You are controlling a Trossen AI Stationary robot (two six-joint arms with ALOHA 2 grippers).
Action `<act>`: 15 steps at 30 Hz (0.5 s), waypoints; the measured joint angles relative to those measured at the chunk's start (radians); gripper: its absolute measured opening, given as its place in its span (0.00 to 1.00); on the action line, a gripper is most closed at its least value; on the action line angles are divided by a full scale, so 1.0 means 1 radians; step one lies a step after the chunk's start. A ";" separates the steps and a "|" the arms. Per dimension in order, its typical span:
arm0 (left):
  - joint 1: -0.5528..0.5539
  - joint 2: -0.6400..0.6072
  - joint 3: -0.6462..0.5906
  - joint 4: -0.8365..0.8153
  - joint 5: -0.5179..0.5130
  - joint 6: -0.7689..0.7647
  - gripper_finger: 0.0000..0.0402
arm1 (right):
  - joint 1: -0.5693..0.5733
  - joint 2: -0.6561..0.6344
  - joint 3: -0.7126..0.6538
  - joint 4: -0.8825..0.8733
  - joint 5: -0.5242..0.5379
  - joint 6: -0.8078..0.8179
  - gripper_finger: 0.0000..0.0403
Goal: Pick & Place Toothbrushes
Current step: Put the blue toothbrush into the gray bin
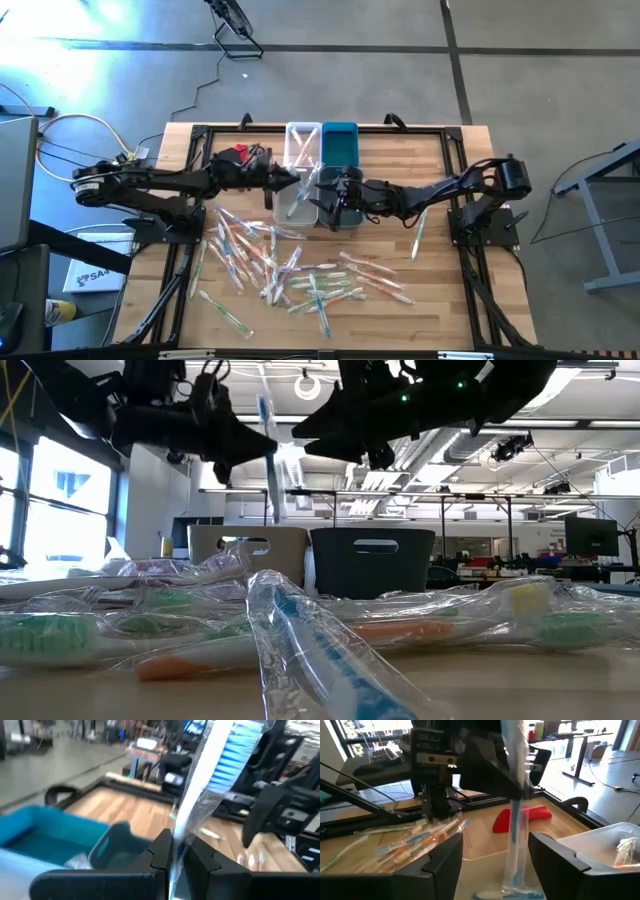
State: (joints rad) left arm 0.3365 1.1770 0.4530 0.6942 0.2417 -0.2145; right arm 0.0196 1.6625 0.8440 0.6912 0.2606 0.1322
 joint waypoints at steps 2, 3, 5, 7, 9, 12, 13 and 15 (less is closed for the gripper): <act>0.007 -0.001 0.000 -0.033 0.001 -0.018 0.07 | 0.000 -0.001 0.000 0.000 0.000 0.001 0.54; 0.011 -0.001 0.000 -0.055 0.002 -0.028 0.07 | 0.000 -0.001 0.000 0.000 0.000 0.001 0.54; 0.011 -0.001 0.000 -0.087 0.007 -0.057 0.07 | 0.000 -0.001 0.000 -0.001 0.000 0.001 0.54; 0.010 -0.001 0.000 -0.100 0.032 -0.086 0.07 | 0.000 -0.001 0.000 -0.004 0.002 0.002 0.54; 0.010 -0.001 0.000 -0.123 0.065 -0.107 0.07 | 0.000 -0.001 0.000 -0.007 0.001 0.002 0.54; 0.010 -0.001 0.000 -0.168 0.064 -0.121 0.07 | 0.000 -0.001 0.000 -0.006 0.002 0.002 0.54; 0.010 -0.001 0.000 -0.187 0.056 -0.128 0.07 | 0.000 -0.001 0.000 -0.007 0.002 0.002 0.54; 0.010 0.001 0.000 -0.222 0.037 -0.132 0.07 | 0.000 0.000 0.000 -0.007 0.002 0.002 0.54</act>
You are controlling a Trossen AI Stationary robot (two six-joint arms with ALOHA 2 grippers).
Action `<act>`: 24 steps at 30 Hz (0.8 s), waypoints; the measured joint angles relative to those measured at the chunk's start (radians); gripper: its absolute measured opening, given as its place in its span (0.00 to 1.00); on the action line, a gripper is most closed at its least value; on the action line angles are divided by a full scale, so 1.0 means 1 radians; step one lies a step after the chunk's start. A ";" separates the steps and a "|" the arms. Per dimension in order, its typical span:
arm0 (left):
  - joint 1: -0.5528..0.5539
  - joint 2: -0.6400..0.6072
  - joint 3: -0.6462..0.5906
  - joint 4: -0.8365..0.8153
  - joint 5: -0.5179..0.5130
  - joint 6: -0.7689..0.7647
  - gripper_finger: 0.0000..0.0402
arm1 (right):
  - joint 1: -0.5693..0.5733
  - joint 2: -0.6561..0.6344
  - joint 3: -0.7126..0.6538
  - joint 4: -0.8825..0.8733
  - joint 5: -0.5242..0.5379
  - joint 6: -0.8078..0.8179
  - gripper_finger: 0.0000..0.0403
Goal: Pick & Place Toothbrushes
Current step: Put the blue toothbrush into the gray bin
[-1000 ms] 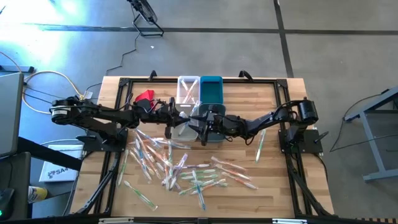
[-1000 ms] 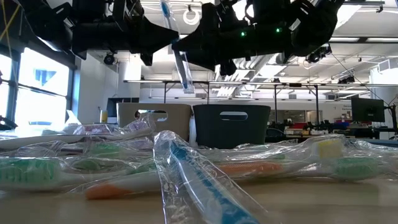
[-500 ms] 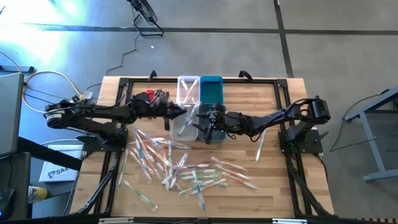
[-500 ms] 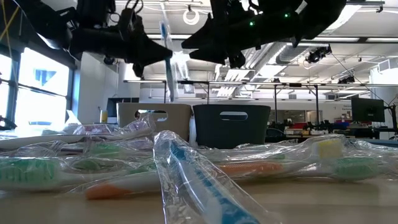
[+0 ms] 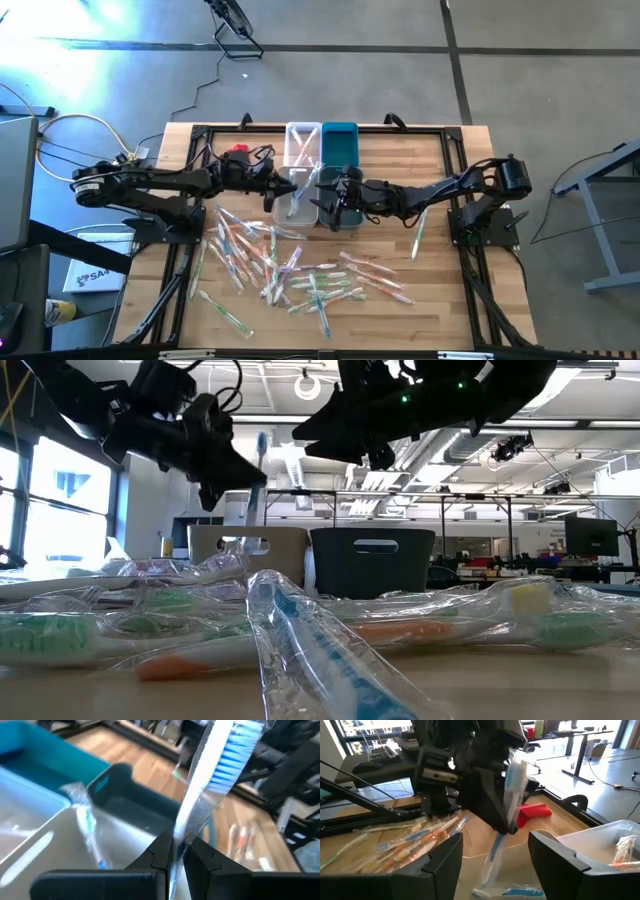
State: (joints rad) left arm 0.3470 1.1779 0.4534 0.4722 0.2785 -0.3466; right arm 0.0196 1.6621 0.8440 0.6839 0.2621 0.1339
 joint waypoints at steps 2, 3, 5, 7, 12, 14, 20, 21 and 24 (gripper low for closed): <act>0.000 0.007 0.000 -0.027 -0.008 -0.004 0.07 | 0.000 0.000 0.000 0.000 0.000 0.000 0.54; 0.000 0.014 0.000 -0.038 -0.008 -0.010 0.07 | 0.000 0.000 0.000 0.000 0.000 0.000 0.54; 0.000 0.032 0.000 -0.038 -0.008 -0.024 0.07 | 0.000 0.000 0.000 0.000 0.000 0.000 0.54; 0.000 0.052 0.000 -0.037 -0.008 -0.026 0.07 | 0.000 0.000 0.000 0.000 0.000 0.000 0.54; 0.000 0.109 0.000 -0.030 -0.009 -0.053 0.07 | 0.000 0.000 0.000 0.000 0.000 0.000 0.54; 0.000 0.128 0.000 -0.025 -0.009 -0.057 0.07 | 0.000 0.000 0.000 -0.001 0.000 0.000 0.54; 0.000 0.173 0.000 -0.003 -0.011 -0.074 0.08 | 0.000 0.000 0.000 -0.001 0.000 0.000 0.54; 0.000 0.180 0.000 0.009 -0.014 -0.073 0.09 | 0.000 0.000 0.000 -0.001 0.000 0.000 0.54; 0.000 0.183 0.000 0.043 -0.021 -0.068 0.14 | 0.000 0.000 0.000 -0.002 0.000 0.000 0.54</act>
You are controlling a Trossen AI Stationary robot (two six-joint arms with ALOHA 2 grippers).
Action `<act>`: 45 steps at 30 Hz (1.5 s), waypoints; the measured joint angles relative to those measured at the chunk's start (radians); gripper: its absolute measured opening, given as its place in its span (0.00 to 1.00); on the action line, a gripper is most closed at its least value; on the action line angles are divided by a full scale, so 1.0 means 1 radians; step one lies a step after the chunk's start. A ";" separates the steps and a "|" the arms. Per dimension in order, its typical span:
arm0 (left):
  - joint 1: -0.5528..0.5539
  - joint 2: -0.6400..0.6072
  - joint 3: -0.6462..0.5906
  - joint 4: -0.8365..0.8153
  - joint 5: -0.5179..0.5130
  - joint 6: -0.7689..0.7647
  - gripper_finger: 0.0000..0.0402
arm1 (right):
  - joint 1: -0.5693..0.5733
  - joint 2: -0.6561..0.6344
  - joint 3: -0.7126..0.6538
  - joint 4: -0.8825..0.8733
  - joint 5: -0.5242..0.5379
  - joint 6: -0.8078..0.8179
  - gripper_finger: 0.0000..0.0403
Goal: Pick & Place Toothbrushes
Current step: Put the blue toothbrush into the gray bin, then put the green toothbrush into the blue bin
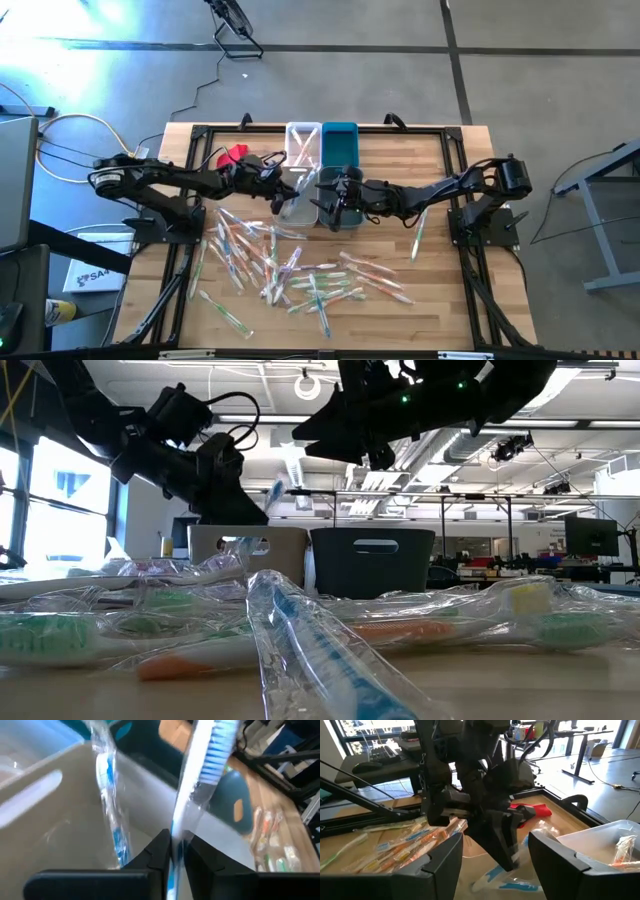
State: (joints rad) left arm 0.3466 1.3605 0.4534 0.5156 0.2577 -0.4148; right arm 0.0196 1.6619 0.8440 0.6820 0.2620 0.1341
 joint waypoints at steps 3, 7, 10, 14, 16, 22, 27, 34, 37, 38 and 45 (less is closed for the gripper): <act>0.000 0.000 0.000 0.017 0.000 0.015 0.20 | 0.000 0.000 0.000 -0.008 0.000 0.000 0.54; 0.000 0.000 0.000 0.035 0.001 0.021 0.28 | 0.000 0.000 0.000 -0.021 0.000 0.000 0.54; 0.000 0.000 0.000 0.046 0.002 0.026 0.31 | 0.000 0.000 0.000 -0.023 0.000 0.000 0.54; 0.000 -0.005 0.000 0.093 0.002 0.027 0.33 | 0.000 0.000 0.000 -0.023 0.000 0.000 0.54; 0.000 -0.010 0.000 0.122 0.002 0.028 0.33 | 0.000 0.000 0.000 -0.022 0.000 0.000 0.54; 0.000 -0.056 0.000 0.146 0.003 0.108 0.33 | 0.000 0.000 0.000 -0.022 -0.002 0.000 0.54; 0.000 -0.094 0.000 0.143 0.003 0.162 0.33 | 0.000 -0.005 0.000 -0.030 0.000 0.004 0.54; 0.000 -0.132 0.000 0.104 0.017 0.197 0.33 | 0.001 -0.105 0.000 -0.267 0.060 0.126 0.54; 0.000 -0.145 0.000 0.089 0.017 0.211 0.33 | 0.008 -0.178 0.000 -0.434 0.145 0.233 0.54; 0.000 -0.146 0.000 0.087 0.017 0.212 0.33 | 0.009 -0.198 0.000 -0.473 0.163 0.268 0.54; 0.000 -0.146 0.000 0.067 0.017 0.238 0.33 | 0.014 -0.345 0.000 -0.804 0.179 0.525 0.54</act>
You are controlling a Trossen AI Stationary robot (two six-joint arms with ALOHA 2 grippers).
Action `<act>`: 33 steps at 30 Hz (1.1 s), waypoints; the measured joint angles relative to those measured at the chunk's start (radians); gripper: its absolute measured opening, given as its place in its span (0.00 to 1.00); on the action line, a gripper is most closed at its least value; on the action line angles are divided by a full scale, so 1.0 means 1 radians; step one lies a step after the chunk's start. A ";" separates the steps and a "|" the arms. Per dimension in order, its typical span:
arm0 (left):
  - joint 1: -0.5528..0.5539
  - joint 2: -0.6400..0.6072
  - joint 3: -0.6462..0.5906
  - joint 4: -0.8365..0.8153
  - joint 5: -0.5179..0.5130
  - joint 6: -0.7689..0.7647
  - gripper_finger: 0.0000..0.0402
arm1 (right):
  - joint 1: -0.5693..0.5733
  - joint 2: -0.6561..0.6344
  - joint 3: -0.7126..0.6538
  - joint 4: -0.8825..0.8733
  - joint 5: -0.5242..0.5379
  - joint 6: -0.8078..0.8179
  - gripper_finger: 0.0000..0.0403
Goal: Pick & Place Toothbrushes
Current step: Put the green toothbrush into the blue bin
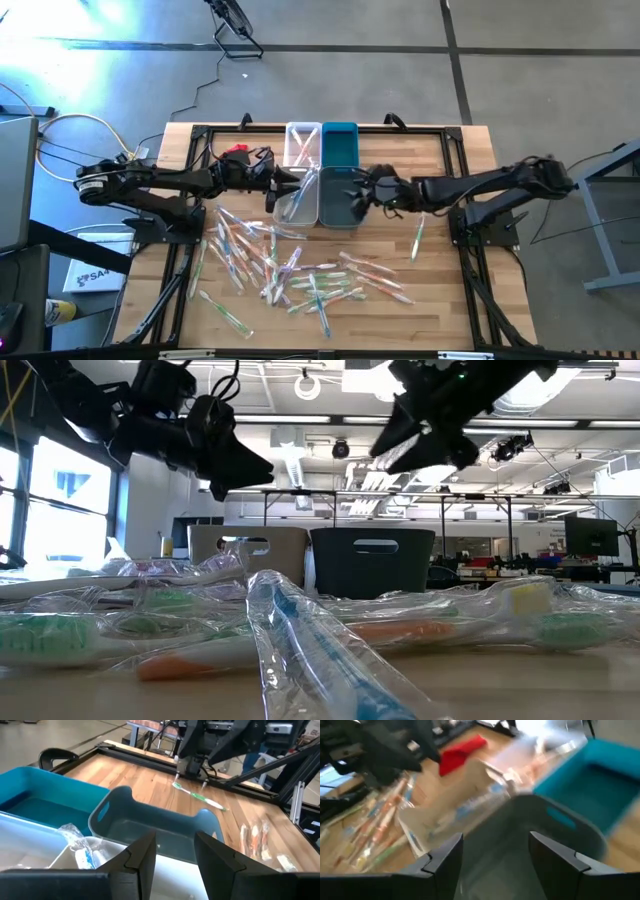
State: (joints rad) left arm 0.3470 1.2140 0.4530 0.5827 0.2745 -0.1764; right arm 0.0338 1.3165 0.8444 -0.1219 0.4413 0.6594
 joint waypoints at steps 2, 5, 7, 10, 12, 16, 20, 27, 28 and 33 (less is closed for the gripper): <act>0.000 0.000 0.000 -0.010 0.000 0.005 0.33 | 0.000 -0.032 0.000 -0.091 -0.001 0.095 0.52; 0.000 0.000 0.000 -0.013 0.004 0.024 0.33 | -0.001 -0.062 0.000 -0.255 -0.003 0.255 0.49; 0.000 0.000 0.000 -0.015 0.004 0.026 0.33 | -0.001 -0.076 0.000 -0.378 -0.020 0.352 0.46; 0.000 0.000 0.000 -0.017 0.004 0.026 0.33 | -0.001 -0.079 0.000 -0.515 -0.051 0.479 0.42; 0.000 0.000 0.000 -0.017 0.004 0.033 0.33 | -0.001 -0.077 0.000 -0.607 -0.085 0.543 0.40; 0.000 0.000 0.000 -0.017 0.004 0.056 0.33 | -0.001 -0.066 0.000 -0.738 -0.128 0.652 0.38; 0.000 0.000 0.000 -0.027 0.004 0.068 0.33 | -0.001 -0.066 0.000 -0.850 -0.131 0.758 0.39; 0.000 0.000 0.000 -0.052 0.003 0.068 0.33 | -0.001 -0.065 -0.002 -1.030 -0.158 0.912 0.42; 0.000 0.000 0.000 -0.054 0.003 0.068 0.33 | -0.001 -0.066 -0.008 -1.033 -0.169 0.926 0.42; 0.000 0.000 0.000 -0.055 0.003 0.068 0.33 | -0.001 -0.066 -0.072 -1.009 -0.258 0.946 0.42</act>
State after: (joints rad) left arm 0.3470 1.2140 0.4530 0.5278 0.2779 -0.1089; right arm 0.0330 1.2507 0.7723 -1.1310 0.1835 1.6050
